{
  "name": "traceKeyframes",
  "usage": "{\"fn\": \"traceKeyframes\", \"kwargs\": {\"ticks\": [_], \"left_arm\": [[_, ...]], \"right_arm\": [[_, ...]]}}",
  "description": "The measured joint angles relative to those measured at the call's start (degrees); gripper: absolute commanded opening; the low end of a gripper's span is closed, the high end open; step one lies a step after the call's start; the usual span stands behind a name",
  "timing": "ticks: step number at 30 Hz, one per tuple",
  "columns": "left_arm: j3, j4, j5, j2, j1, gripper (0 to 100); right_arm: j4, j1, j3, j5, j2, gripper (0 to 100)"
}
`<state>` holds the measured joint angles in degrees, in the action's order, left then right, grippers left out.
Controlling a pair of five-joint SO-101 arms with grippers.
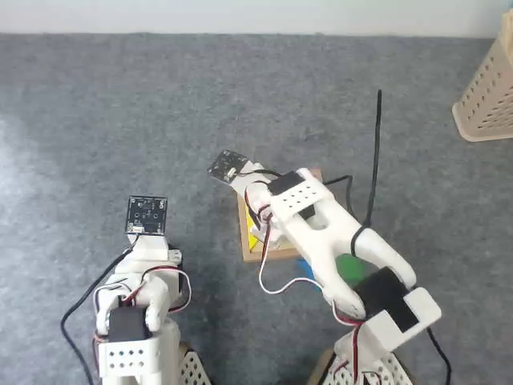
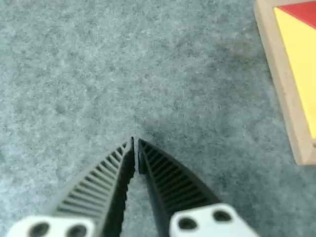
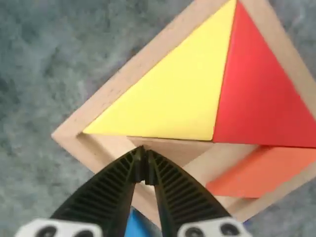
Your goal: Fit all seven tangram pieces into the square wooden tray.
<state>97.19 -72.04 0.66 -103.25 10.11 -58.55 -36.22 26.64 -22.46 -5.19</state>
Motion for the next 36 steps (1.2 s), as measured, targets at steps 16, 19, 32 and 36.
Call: {"fn": "traceKeyframes", "kwargs": {"ticks": [16,19,32,36], "left_arm": [[0.00,0.00,0.00,0.00,0.00,1],[0.00,0.00,0.00,0.00,0.00,1],[0.00,0.00,0.00,0.00,0.09,1],[0.00,0.00,0.00,0.00,0.09,1]], "right_arm": [[5.63,5.98,0.00,5.98,-0.44,0.7],[5.45,5.98,-0.26,5.98,-0.97,0.7],[-1.58,9.05,-0.44,5.54,-0.97,0.7],[-2.55,11.52,-0.44,5.54,-0.97,0.7]]}}
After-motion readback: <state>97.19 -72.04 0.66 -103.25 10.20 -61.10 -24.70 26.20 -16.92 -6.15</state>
